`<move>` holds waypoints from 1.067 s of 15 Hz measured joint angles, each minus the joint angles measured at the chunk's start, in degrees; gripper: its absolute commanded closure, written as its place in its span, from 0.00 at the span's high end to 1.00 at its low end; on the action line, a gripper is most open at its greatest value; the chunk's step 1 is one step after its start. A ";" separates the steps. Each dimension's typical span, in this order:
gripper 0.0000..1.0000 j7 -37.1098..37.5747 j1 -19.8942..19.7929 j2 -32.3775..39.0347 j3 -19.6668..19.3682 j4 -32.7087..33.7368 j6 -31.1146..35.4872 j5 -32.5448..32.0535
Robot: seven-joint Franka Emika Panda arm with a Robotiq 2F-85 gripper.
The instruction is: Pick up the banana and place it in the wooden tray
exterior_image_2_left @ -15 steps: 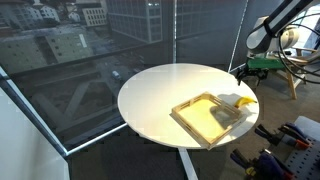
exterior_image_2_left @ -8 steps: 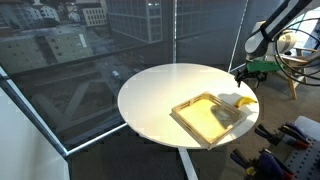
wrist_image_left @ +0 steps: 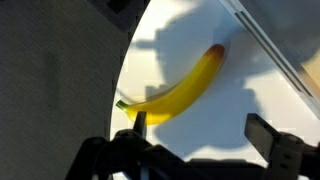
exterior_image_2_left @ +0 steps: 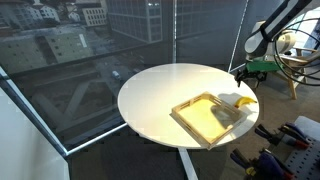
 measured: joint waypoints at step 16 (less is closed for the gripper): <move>1.00 1.65 0.29 1.41 -0.01 -0.05 0.91 0.00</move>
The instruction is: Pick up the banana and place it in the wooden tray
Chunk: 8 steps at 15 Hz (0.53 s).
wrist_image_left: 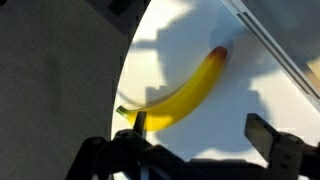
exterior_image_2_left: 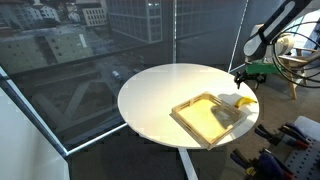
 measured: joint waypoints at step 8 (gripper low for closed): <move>1.00 3.98 0.20 2.67 -0.29 1.13 0.77 0.12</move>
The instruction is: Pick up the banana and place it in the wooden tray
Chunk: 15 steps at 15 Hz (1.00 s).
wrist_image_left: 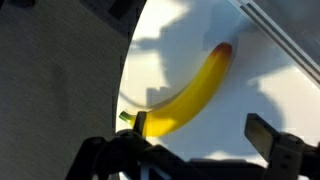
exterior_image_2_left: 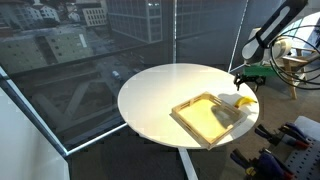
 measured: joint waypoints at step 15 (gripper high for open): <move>1.00 4.04 0.92 6.25 -0.85 3.69 1.16 0.24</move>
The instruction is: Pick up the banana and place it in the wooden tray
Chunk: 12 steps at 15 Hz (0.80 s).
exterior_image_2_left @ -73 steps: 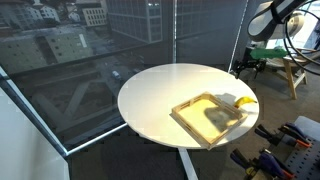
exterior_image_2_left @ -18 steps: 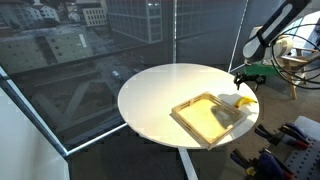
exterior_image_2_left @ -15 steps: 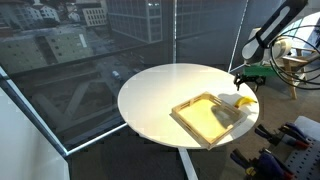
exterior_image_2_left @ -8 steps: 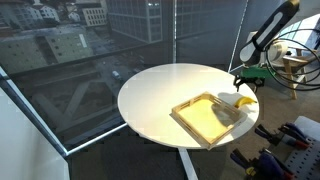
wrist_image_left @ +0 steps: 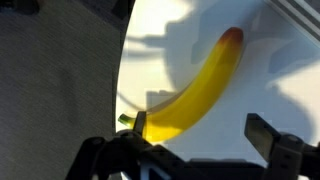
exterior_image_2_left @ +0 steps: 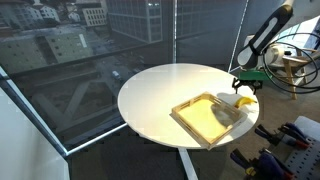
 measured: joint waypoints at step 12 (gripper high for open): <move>1.00 0.82 0.85 2.54 -0.25 0.06 0.55 0.07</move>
